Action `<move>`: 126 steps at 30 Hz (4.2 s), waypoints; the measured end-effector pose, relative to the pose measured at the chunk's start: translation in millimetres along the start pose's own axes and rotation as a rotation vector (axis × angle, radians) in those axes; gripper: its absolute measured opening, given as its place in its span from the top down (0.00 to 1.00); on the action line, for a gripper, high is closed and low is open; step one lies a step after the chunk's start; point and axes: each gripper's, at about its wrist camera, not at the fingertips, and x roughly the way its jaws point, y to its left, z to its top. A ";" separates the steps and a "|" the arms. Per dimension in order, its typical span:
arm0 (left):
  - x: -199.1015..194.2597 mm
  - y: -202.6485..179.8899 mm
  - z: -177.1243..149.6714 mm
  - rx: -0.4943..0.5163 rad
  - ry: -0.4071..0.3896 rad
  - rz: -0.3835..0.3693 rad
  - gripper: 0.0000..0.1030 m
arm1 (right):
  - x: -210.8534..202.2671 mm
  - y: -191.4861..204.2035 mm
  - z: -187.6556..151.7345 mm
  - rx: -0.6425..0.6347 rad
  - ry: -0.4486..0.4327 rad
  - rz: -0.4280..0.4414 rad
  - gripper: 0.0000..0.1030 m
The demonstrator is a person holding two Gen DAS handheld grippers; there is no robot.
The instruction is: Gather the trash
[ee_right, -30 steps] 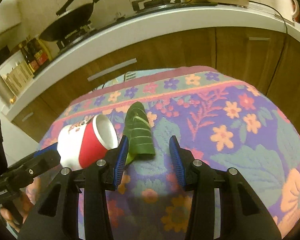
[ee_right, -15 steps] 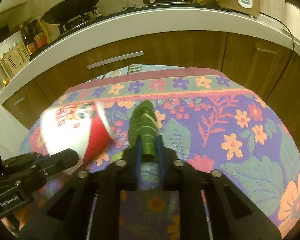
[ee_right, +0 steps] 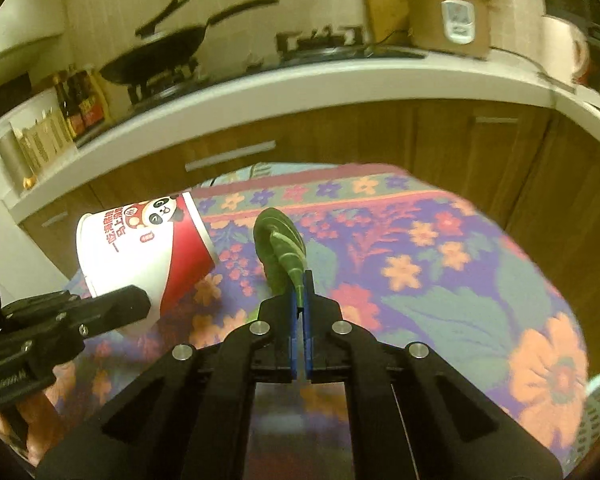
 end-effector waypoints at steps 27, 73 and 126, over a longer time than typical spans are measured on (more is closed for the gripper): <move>115.0 -237.7 -71.9 0.309 0.276 -0.303 0.99 | -202.4 -212.3 -164.8 0.396 -0.085 -0.358 0.99; 77.3 -188.2 -63.0 0.310 0.276 -0.314 0.54 | -209.9 -193.5 -210.3 0.517 0.177 -0.452 0.67; 16.5 -142.2 -72.3 0.405 -0.139 -0.038 0.18 | -211.7 -60.3 -176.7 0.253 -0.273 -0.645 0.24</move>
